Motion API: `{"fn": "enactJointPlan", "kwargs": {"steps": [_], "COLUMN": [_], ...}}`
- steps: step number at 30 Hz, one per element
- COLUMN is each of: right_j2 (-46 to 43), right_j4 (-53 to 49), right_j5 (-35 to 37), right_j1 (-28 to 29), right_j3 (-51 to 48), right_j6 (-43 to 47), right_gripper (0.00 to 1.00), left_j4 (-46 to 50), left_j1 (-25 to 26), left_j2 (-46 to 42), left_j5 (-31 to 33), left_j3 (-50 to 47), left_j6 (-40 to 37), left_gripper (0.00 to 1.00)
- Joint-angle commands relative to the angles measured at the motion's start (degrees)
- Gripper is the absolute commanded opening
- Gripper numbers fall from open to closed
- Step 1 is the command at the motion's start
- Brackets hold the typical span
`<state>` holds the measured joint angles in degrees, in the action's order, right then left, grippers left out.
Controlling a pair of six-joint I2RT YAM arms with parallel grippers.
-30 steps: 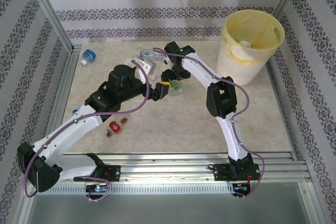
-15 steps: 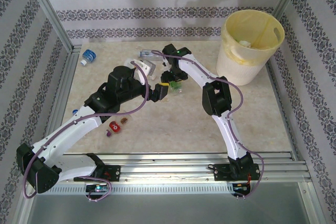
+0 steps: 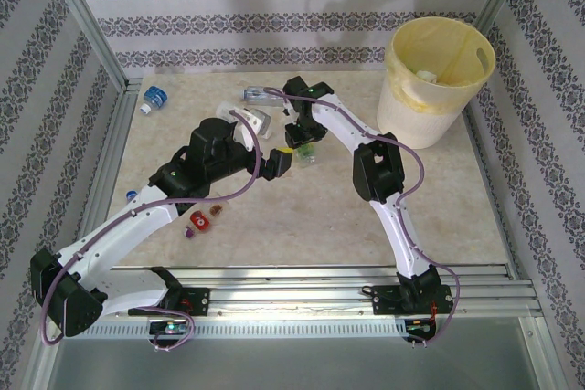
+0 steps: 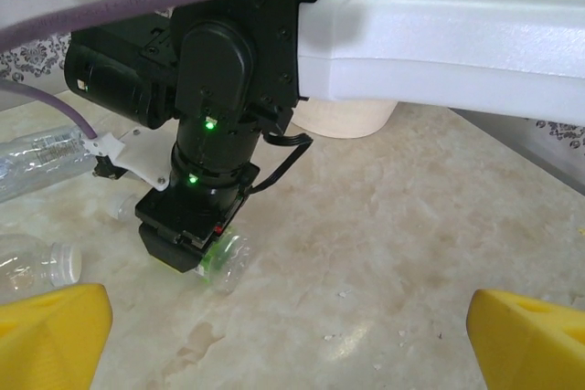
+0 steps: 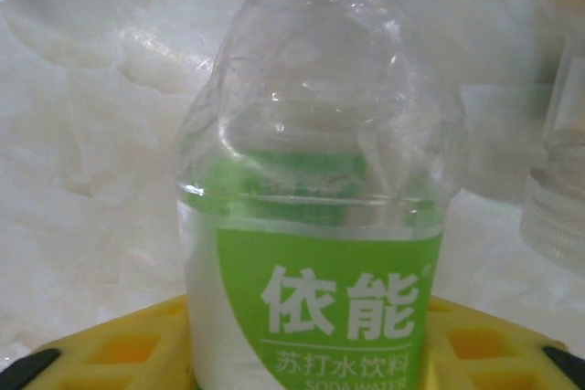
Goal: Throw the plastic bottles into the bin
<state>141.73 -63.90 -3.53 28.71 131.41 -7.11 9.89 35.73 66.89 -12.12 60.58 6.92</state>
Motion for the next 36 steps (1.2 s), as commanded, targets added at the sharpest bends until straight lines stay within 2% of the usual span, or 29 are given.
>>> {"fn": "enactJointPlan", "kwargs": {"steps": [1, 8, 15, 29, 36], "right_j2": [-5.44, -12.15, -19.39, -30.59, -36.79], "right_j4": [-0.70, 0.08, 1.35, 4.37, 9.74], "right_j5": [-1.30, -2.51, -3.66, -1.88, 0.75], "right_j1": [0.10, 0.64, 0.91, 1.00, 0.92], "right_j3": [-1.21, -4.46, -4.94, 2.44, 3.59], "right_j6": [0.69, 0.69, -0.16, 1.39, 2.80], "right_gripper": [0.41, 0.35, 0.33, 0.29, 0.27], "left_j4": [-2.50, -3.90, -5.01, -6.98, -7.65], "left_j1": [-1.10, -1.26, -1.45, -1.54, -1.54], "left_j2": [-0.31, 0.69, 2.15, 5.35, 6.31], "left_j5": [0.17, -0.41, -1.48, -3.93, -4.60], "left_j3": [-0.40, -0.67, -0.05, 1.40, 2.24], "left_j6": [-0.15, 0.27, 0.29, 0.70, 0.64], "left_gripper": [1.00, 1.00, 1.00, 1.00, 1.00]}}
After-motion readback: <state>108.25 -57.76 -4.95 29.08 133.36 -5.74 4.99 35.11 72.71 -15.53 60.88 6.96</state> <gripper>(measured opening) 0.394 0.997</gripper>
